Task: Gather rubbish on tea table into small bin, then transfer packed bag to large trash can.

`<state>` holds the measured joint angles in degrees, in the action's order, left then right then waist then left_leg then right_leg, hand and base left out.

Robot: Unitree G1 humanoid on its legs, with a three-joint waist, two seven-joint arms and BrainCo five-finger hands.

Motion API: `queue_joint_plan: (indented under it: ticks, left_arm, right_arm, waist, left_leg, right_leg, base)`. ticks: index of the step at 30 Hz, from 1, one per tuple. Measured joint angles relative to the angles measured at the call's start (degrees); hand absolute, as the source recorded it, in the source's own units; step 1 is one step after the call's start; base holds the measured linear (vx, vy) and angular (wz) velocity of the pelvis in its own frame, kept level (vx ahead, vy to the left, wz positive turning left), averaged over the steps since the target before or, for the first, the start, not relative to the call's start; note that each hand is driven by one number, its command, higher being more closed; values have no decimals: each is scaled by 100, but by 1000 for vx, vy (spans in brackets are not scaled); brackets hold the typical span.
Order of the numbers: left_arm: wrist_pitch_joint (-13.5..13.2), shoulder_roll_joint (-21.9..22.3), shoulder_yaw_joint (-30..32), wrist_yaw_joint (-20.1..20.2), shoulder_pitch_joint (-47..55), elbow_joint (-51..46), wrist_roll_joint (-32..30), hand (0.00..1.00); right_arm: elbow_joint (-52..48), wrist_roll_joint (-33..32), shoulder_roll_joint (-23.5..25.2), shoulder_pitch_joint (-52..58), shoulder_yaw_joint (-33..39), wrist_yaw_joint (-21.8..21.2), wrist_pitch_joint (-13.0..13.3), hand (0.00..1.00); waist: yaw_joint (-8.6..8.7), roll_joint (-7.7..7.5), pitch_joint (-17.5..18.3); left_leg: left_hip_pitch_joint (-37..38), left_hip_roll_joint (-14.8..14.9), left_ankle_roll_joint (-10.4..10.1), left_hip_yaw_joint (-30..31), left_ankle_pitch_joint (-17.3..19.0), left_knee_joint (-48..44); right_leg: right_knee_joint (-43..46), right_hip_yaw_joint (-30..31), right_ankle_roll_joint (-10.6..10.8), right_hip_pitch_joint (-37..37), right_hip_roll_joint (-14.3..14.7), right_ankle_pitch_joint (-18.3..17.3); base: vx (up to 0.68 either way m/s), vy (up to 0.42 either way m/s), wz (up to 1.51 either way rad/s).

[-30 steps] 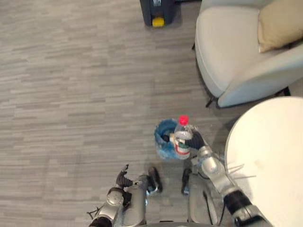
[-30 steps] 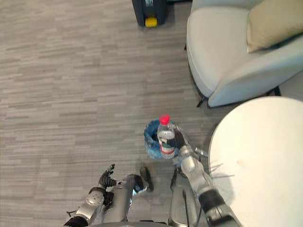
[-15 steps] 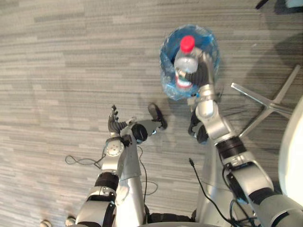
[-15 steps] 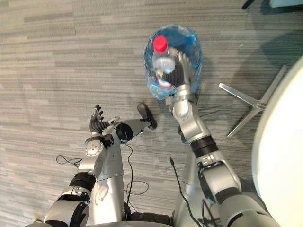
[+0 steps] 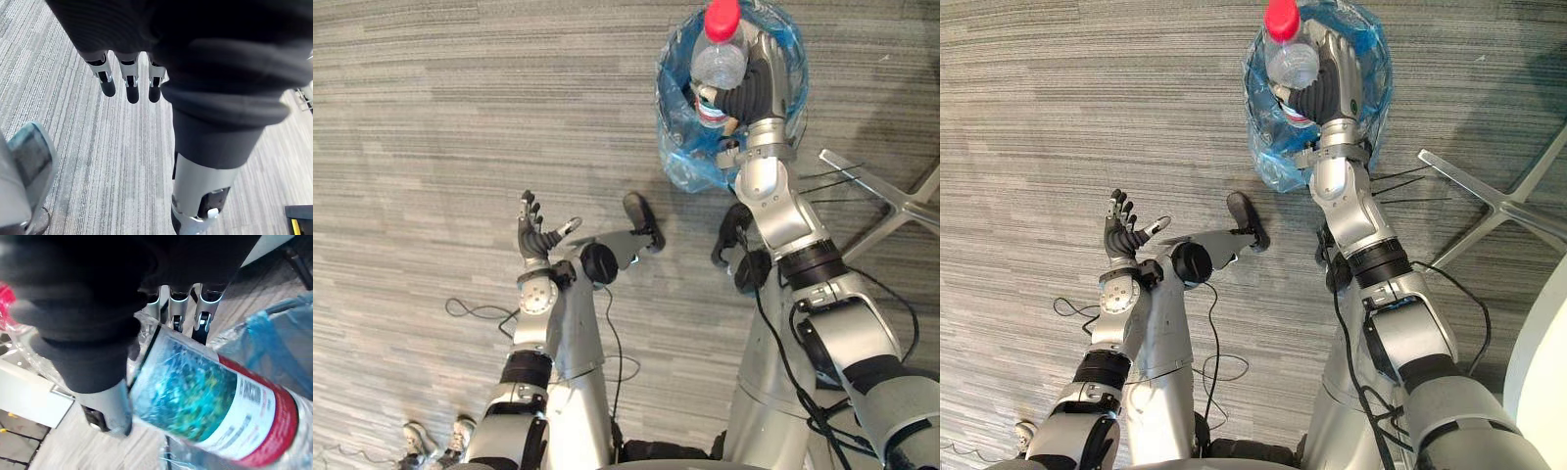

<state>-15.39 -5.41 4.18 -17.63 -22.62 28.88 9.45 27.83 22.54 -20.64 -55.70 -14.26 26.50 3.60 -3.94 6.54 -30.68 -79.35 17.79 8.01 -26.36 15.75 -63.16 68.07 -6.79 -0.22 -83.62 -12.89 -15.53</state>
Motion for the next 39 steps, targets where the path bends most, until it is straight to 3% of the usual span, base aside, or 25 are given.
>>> queue_joint_plan:
  ticks: [8, 13, 16, 20, 23, 30, 32, 39]
  left_arm:
    - [145, -44, 0, -1, 1, 30, -78, 0]
    - [250, -29, -11, 8, 16, 108, -163, 0]
    - [270, 99, -25, 17, 18, 180, -187, 0]
    - [264, 139, -20, 14, 19, 271, -241, 0]
    - [235, 174, -16, 6, 7, 292, -238, 0]
    - [52, 187, -7, -14, -232, 325, -223, 0]
    - [39, 217, -15, -13, -339, 373, -216, 0]
    - [-6, 234, -19, -12, -347, 372, -213, 0]
  right_arm:
    - [-678, 262, 229, 859, 20, -37, 31, 0]
    - [-1052, 412, 692, 1616, 0, -44, 171, 0]
    - [-1040, 746, 799, 1929, -64, -112, 226, 0]
    - [-403, 1336, 873, 1842, -247, -209, 207, 0]
    - [287, 1613, 988, 1615, -256, -304, 34, 0]
    - [1231, 1650, 870, 995, -226, -308, -279, 0]
    - [1256, 1619, 793, 973, -154, -298, -294, 0]
    - [1360, 1608, 782, 902, -62, -235, -293, 0]
  waist:
    - [66, -55, 6]
    - [179, -342, 13]
    - [223, -363, 8]
    - [308, -367, 5]
    - [295, -375, 0]
    - [234, -369, -4]
    - [146, -369, -4]
    - [137, -366, -3]
  left_leg:
    - [125, 42, 0, 75, -1, 5]
    - [577, 39, -5, -28, -2, 268]
    - [752, 15, -10, -48, -5, 402]
    - [818, -40, -12, -75, -6, 499]
    - [812, -91, -13, -140, -7, 549]
    - [468, -155, -8, -122, -37, 476]
    - [410, -155, -5, -89, -39, 438]
    - [390, -182, -9, -57, -37, 431]
  right_leg:
    - [-110, -89, 4, 229, 60, 10]
    - [-433, -76, -3, 652, 119, 106]
    - [-640, -69, 53, 856, 170, 184]
    - [-744, -50, 94, 921, 165, 217]
    - [-729, 6, 97, 847, 124, 216]
    - [-570, 53, 74, 473, 64, 200]
    - [-529, 47, 59, 424, 61, 185]
    - [-515, 28, 56, 427, 31, 174]
  base:
    - [-60, 22, -3]
    - [-55, 17, -9]
    - [-55, 38, -9]
    - [-54, 38, -1]
    - [-53, 21, 4]
    - [-59, 23, 4]
    - [-62, 27, 4]
    - [-81, 28, 3]
